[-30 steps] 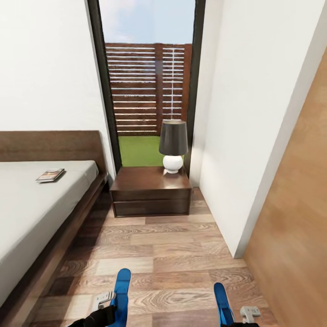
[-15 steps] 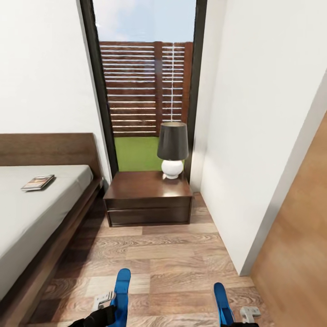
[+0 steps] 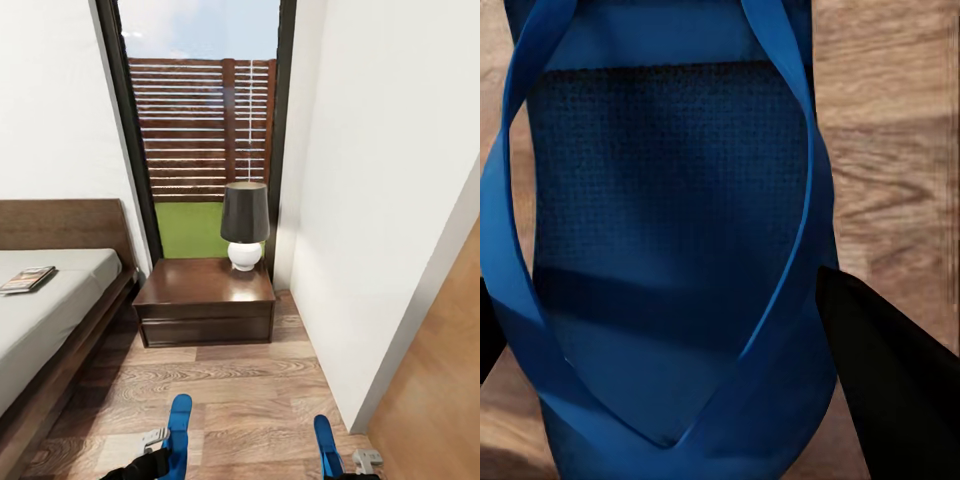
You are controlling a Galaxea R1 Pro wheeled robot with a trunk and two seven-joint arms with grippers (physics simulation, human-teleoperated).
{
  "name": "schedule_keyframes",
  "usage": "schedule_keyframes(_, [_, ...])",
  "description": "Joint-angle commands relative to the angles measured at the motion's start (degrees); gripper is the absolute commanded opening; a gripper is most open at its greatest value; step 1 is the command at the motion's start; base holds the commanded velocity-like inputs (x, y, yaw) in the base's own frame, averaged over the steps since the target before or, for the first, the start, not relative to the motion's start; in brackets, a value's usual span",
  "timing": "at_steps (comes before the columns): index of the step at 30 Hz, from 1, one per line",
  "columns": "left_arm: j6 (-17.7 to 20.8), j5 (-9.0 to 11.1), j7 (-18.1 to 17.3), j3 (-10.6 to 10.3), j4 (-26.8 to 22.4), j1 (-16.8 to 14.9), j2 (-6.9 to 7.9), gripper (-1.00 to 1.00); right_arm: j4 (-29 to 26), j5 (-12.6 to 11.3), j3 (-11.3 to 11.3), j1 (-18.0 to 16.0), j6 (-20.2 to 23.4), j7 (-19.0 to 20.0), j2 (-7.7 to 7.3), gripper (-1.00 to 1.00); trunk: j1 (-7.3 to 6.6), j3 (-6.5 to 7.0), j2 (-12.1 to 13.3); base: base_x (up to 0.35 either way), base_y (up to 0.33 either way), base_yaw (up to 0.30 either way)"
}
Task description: In the bedroom, move the book from the bed onto either nightstand, and place the two sandals side by side next to the bed.
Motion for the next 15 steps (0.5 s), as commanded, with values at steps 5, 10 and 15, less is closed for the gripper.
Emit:
schedule_keyframes(5, [-0.15,-0.56,-0.22,0.49,-0.02,-0.04,-0.02,-1.00,-0.09,-0.17,-0.50,-0.02,0.60,0.34,0.03,-1.00,0.02,-0.06,-0.02,0.278,-0.161,0.000])
schedule_keyframes(10, [-0.15,-0.56,-0.22,0.50,-0.02,-0.04,0.00,-1.00,-0.09,-0.17,-0.50,-0.02,0.60,0.34,0.03,-1.00,0.02,-0.06,-0.02,0.278,-0.160,0.000])
schedule_keyframes(15, [-0.13,-0.56,-0.22,0.49,-0.02,-0.04,0.00,-1.00,-0.09,-0.17,-0.50,-0.02,0.60,0.34,0.03,-1.00,0.02,-0.06,-0.02,0.278,-0.159,0.011])
